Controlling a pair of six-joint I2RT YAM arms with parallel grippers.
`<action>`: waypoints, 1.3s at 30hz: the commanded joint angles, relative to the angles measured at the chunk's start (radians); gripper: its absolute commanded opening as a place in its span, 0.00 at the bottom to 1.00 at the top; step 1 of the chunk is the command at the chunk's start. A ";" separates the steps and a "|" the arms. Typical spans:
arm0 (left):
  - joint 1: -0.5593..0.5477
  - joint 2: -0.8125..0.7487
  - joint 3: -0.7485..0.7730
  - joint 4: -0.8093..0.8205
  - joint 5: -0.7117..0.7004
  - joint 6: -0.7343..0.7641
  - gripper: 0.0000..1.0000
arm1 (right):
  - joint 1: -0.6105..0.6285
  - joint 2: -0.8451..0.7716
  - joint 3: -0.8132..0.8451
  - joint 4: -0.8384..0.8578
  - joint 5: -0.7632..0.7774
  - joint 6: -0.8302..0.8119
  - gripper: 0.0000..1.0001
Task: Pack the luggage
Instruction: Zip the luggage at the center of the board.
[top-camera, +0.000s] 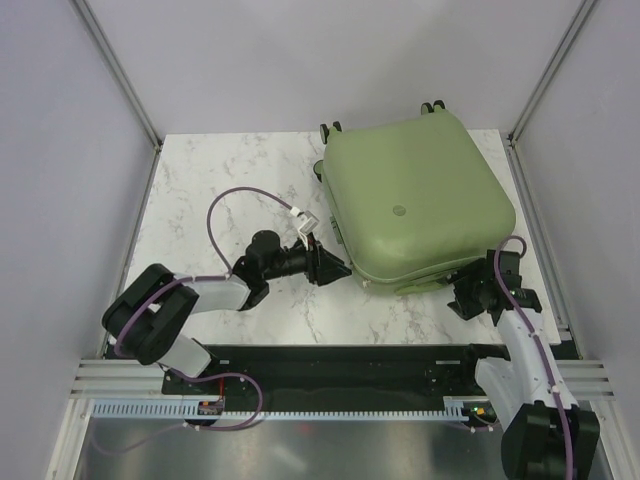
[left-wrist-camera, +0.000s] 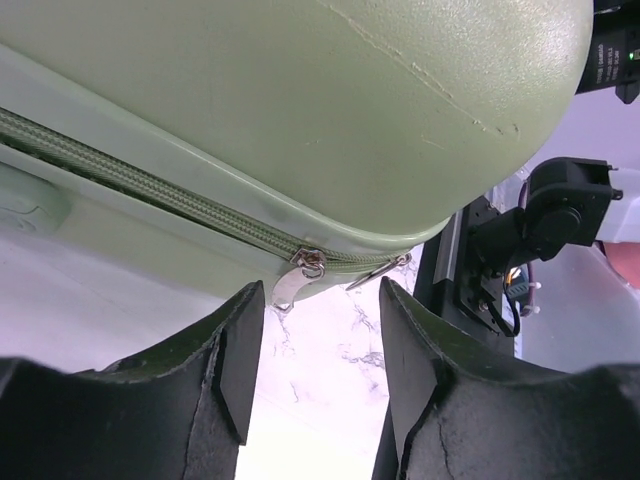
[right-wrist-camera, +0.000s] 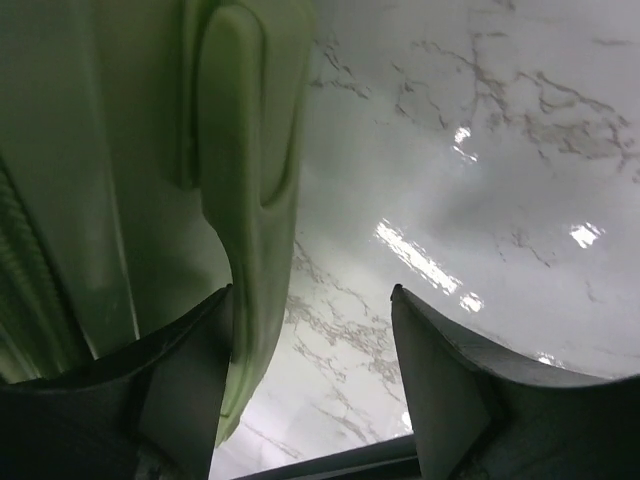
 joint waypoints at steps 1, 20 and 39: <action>-0.010 0.023 -0.003 0.061 -0.037 0.040 0.57 | 0.045 0.052 0.007 0.125 0.060 0.033 0.70; -0.056 0.139 0.030 0.138 -0.102 0.093 0.70 | 0.069 0.045 -0.051 0.183 0.042 0.050 0.52; -0.071 0.154 0.064 0.096 -0.207 0.104 0.05 | 0.069 -0.003 -0.045 0.149 0.060 0.041 0.45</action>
